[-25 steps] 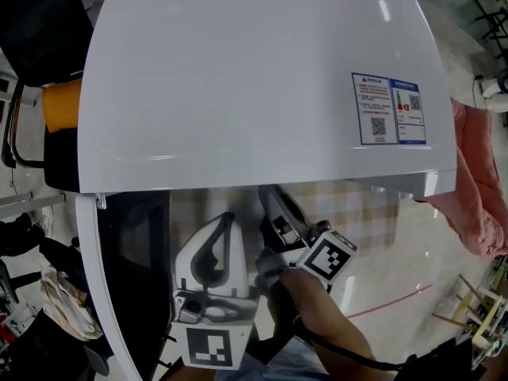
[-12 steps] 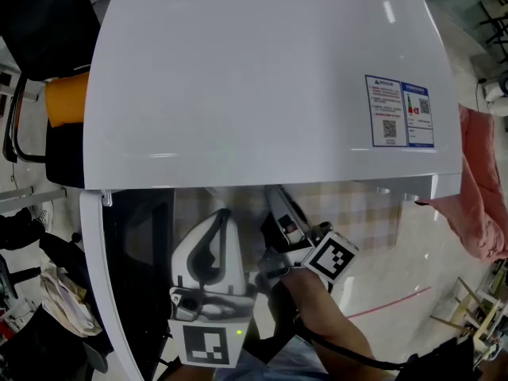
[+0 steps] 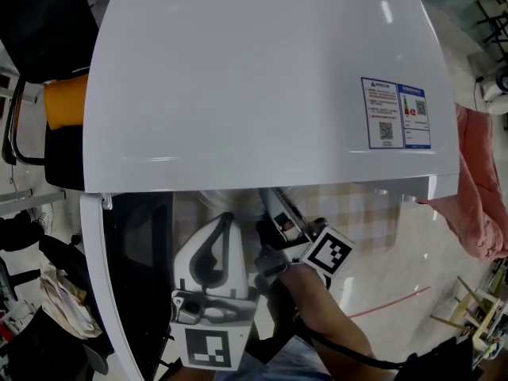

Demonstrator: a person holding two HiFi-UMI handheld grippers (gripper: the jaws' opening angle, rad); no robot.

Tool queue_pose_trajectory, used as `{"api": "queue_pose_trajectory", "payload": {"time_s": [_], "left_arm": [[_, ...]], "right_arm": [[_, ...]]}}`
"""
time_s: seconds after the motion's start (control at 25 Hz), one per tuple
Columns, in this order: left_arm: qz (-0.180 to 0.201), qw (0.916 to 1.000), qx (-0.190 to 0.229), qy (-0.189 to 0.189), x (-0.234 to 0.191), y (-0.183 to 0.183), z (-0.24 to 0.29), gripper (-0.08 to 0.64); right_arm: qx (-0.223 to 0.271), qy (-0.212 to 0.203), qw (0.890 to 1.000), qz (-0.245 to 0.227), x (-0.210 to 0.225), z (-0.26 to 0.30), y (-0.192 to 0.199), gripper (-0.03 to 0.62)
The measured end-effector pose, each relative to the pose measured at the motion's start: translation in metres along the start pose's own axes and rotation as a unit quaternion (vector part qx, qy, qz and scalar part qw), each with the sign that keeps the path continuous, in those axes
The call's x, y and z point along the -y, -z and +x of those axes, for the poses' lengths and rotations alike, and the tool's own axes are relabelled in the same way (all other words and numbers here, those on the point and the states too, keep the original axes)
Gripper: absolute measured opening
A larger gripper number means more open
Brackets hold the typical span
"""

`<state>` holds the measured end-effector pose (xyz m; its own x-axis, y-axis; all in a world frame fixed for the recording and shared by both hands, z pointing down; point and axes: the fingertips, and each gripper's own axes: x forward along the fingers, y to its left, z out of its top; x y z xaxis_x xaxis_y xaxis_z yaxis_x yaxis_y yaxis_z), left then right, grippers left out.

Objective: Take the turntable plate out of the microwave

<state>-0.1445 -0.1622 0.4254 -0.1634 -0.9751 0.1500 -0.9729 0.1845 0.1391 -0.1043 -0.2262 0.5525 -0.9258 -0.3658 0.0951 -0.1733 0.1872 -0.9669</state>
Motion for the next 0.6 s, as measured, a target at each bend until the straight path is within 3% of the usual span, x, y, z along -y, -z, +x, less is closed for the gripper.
{"api": "queue_pose_trajectory", "payload": {"time_s": [0.44,0.6], "left_arm": [[-0.006,0.9999,-0.001,-0.009,-0.013,-0.002,0.003,0.006],[-0.009,0.9999,-0.001,-0.011,-0.016,-0.002,0.003,0.006]], "right_arm": [[0.003,0.0,1.0,0.022,0.004,0.015,-0.008,0.121],[-0.005,-0.001,1.0,0.027,0.006,0.015,-0.007,0.086]]}}
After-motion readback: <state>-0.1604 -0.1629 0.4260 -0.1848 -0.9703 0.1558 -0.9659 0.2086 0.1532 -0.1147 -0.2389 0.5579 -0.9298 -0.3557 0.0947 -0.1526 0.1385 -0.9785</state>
